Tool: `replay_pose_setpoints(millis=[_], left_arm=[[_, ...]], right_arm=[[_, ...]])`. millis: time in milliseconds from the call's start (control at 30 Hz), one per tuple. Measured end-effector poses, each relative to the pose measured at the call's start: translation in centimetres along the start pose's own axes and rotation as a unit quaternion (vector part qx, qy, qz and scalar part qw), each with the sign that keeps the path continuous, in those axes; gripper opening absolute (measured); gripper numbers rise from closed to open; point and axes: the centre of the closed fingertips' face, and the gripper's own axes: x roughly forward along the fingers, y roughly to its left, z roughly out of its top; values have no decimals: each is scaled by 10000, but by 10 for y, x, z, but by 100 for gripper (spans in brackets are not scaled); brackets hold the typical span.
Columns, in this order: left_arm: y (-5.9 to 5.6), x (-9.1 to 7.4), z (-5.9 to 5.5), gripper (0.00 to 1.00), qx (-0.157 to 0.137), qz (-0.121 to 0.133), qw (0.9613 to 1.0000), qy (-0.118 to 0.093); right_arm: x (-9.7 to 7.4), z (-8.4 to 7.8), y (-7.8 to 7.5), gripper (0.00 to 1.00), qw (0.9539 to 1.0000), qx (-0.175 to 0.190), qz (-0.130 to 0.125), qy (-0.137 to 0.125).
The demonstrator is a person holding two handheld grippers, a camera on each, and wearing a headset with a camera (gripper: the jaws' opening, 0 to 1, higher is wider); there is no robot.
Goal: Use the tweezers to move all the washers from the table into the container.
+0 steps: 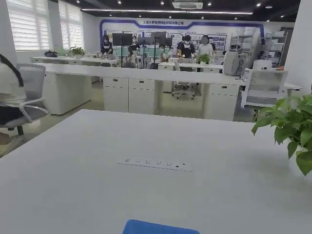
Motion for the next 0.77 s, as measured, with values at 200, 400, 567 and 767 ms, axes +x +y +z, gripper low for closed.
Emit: replay_pose_setpoints(millis=[200,400,567,767], left_arm=[[3,-1,31,94,334,494,9941,-905],[10,-2,30,99,167,505,9920,-1142],[17,-1,27,99,63,497,9920,-1155],[19,1,18,99,243,450,9939,-979]], right_arm=[[-3,20,-7,85,9981,-26,-193,-587],[-9,48,-4,99,9908,-237,-226,-1316],[-5,41,-4,99,9937,-364,-249,-1033],[-6,40,-6,99,9935,-352,-287,-1042]])
